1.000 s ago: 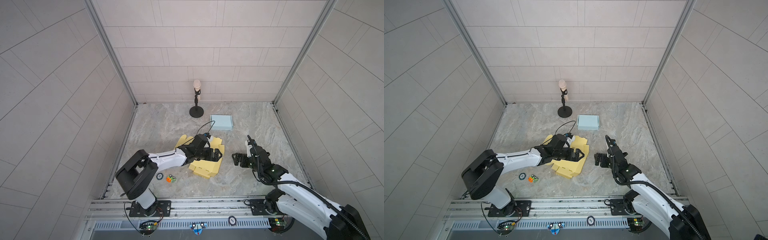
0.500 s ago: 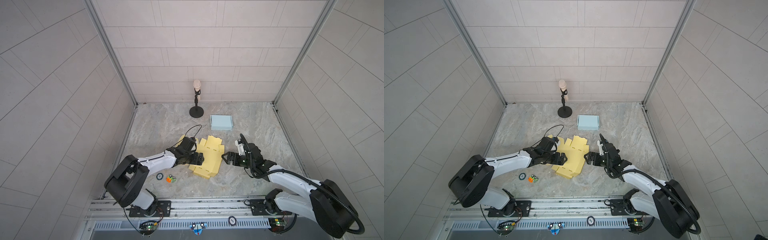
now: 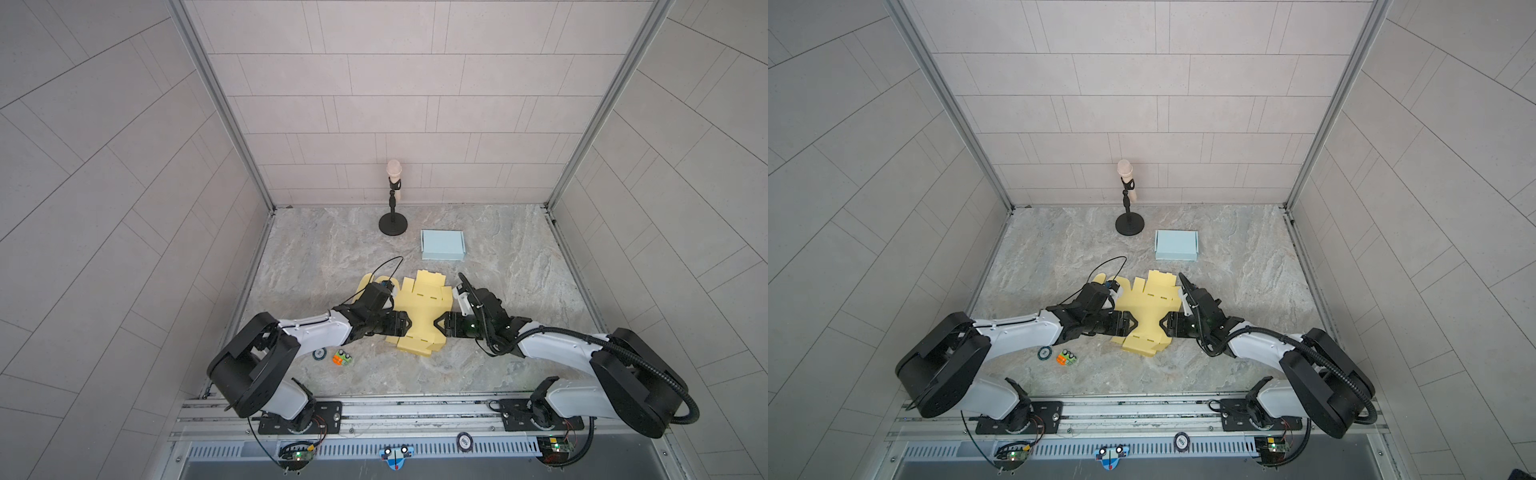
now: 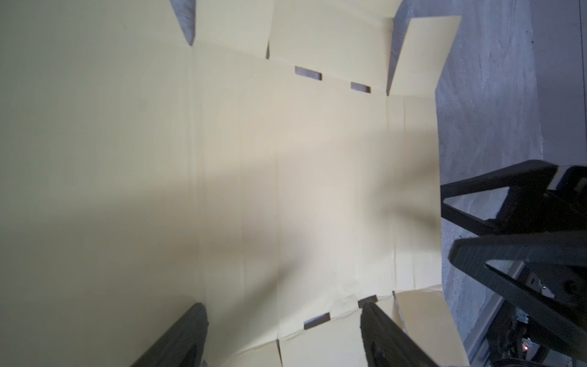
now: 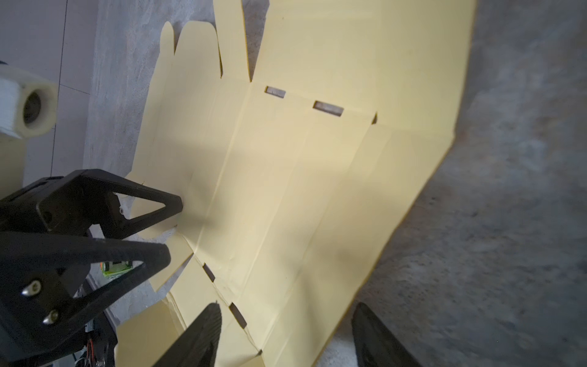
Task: Fold the paper box
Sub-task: 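Grip the yellow blank's opposite edges with both grippers and square it up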
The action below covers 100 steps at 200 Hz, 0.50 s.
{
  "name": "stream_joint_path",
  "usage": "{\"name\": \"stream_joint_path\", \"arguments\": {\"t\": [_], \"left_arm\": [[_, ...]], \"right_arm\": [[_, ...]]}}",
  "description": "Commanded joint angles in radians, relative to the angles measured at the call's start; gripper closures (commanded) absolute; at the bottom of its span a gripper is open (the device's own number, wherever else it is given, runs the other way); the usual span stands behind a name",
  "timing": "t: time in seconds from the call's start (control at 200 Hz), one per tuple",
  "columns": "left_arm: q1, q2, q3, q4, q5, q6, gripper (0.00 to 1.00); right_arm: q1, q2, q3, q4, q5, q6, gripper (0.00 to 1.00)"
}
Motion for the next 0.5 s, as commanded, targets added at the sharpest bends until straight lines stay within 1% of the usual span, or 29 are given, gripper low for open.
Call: {"name": "stream_joint_path", "arguments": {"t": [0.0,0.085,0.16,0.285,0.405,0.496], "left_arm": [[-0.039,0.018,-0.024,0.031,0.016,-0.063,0.2],[-0.061,0.022,-0.033,0.071,0.016,-0.096,0.2],[-0.08,0.031,-0.04,0.102,0.018,-0.122,0.21],[-0.093,0.034,-0.045,0.14,0.027,-0.146,0.21],[-0.092,0.017,-0.032,0.113,0.015,-0.133,0.21],[-0.091,0.014,-0.019,0.092,0.01,-0.121,0.21]], "right_arm": [[0.002,-0.018,0.029,-0.038,0.056,-0.024,0.37],[-0.009,-0.032,0.03,-0.07,0.083,-0.044,0.45],[-0.025,-0.036,0.025,-0.077,0.091,-0.055,0.5],[-0.047,-0.021,0.026,-0.082,0.08,-0.071,0.55],[-0.054,-0.011,0.028,-0.082,0.075,-0.077,0.63],[-0.055,-0.012,0.028,-0.087,0.076,-0.081,0.63]]}}
